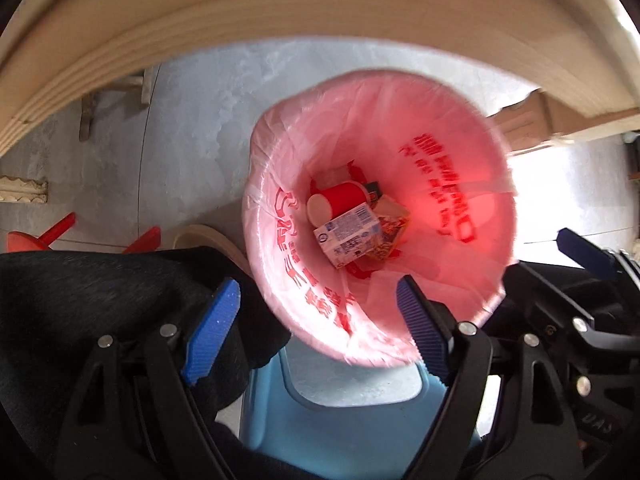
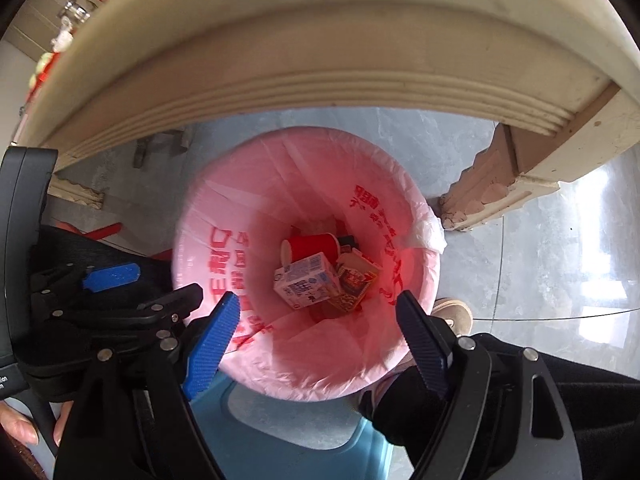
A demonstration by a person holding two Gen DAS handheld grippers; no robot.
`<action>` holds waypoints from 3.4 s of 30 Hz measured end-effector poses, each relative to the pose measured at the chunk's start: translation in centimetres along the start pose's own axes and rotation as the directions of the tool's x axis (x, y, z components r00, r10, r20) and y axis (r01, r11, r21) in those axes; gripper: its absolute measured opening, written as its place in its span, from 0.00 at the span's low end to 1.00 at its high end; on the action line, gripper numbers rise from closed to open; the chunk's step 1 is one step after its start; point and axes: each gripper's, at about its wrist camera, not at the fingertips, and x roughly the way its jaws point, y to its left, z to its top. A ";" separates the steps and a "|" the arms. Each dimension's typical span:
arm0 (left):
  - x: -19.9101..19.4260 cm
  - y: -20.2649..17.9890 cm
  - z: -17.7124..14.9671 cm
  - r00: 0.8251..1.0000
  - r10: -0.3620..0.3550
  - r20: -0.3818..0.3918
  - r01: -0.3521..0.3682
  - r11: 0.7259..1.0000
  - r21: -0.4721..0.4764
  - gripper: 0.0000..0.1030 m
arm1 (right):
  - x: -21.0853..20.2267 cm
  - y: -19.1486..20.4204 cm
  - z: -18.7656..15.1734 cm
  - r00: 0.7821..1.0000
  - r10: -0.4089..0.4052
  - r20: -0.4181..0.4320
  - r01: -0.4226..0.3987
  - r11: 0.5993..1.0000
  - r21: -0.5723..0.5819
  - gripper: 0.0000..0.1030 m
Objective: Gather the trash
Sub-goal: 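Raise both tools out of the bin back over the table, then move left tool to crumpled tissue while right tool approaches white medicine box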
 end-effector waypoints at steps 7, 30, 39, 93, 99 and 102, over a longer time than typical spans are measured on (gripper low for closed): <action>-9.7 0.0 -1.4 0.988 0.012 0.156 -0.024 0.997 0.076 0.77 | -7.6 1.9 -0.2 0.991 0.083 0.108 -0.079 0.996 -0.041 0.83; -33.9 -2.0 5.3 0.952 0.030 0.303 -0.170 0.878 0.447 0.84 | -31.9 4.1 10.4 0.939 0.202 0.279 -0.087 0.923 -0.374 0.93; -34.6 -2.3 9.9 0.970 0.090 0.226 -0.197 0.836 0.513 0.85 | -32.1 3.4 16.6 0.971 0.186 0.153 -0.102 0.893 -0.439 0.93; -14.8 -1.1 24.5 0.989 0.128 -0.072 -0.032 0.667 0.744 0.84 | -9.9 8.7 34.1 0.994 -0.032 -0.109 -0.090 0.371 -0.924 0.93; -13.7 -0.8 26.0 0.987 0.131 -0.094 -0.017 0.663 0.748 0.85 | -7.5 9.4 34.4 0.985 -0.065 -0.160 -0.132 0.311 -0.941 0.93; -13.0 -1.1 26.6 0.986 0.128 -0.102 -0.007 0.654 0.756 0.85 | -6.4 9.7 34.5 0.983 -0.086 -0.160 -0.130 0.285 -0.950 0.93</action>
